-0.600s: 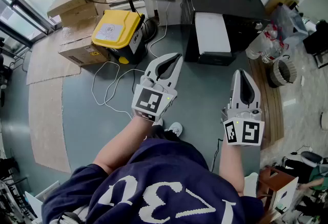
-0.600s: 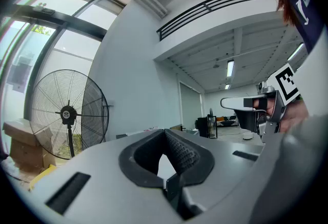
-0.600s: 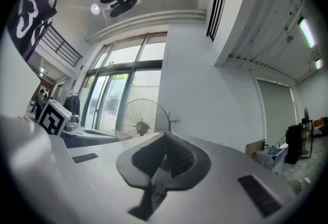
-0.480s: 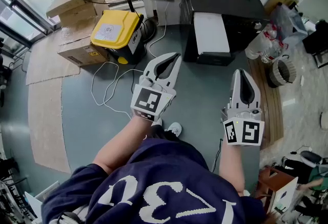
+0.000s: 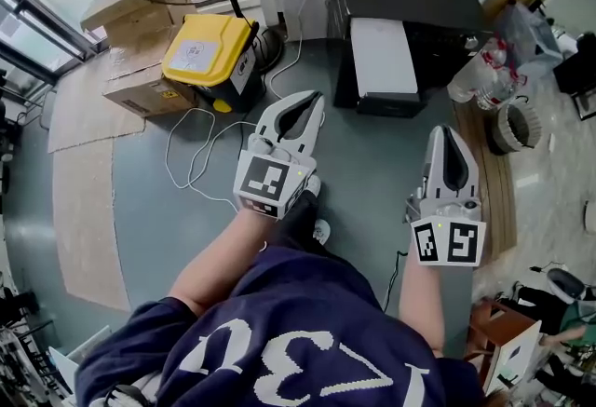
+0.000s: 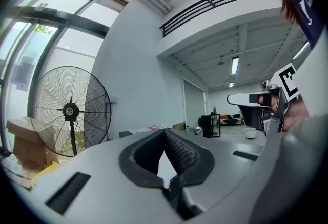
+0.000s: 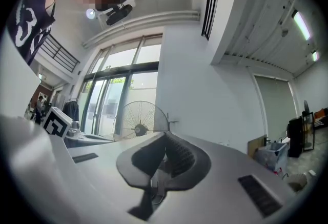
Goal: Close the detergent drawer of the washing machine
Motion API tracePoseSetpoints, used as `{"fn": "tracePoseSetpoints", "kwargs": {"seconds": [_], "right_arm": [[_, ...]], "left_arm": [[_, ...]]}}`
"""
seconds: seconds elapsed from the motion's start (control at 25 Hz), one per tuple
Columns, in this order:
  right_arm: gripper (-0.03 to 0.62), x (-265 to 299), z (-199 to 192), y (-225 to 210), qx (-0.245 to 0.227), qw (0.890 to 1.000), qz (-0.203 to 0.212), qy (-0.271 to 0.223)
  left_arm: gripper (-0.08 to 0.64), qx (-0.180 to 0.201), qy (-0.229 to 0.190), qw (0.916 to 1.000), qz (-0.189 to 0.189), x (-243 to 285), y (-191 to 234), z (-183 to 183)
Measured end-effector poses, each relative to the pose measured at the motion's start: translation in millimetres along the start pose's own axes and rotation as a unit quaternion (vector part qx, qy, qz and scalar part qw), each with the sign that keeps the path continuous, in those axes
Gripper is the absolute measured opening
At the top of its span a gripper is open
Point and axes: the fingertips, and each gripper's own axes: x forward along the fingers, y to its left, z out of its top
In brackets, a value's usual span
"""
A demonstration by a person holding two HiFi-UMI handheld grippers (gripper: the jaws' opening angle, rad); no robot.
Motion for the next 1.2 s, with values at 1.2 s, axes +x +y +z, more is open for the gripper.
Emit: {"fn": "tracePoseSetpoints", "kwargs": {"seconds": [1.2], "right_arm": [[0.015,232.0,-38.7,-95.1,-0.027,0.998,-0.058,0.021]], "left_arm": [[0.02,-0.013,-0.034,0.9977,-0.057,234.9,112.7,-10.8]]}}
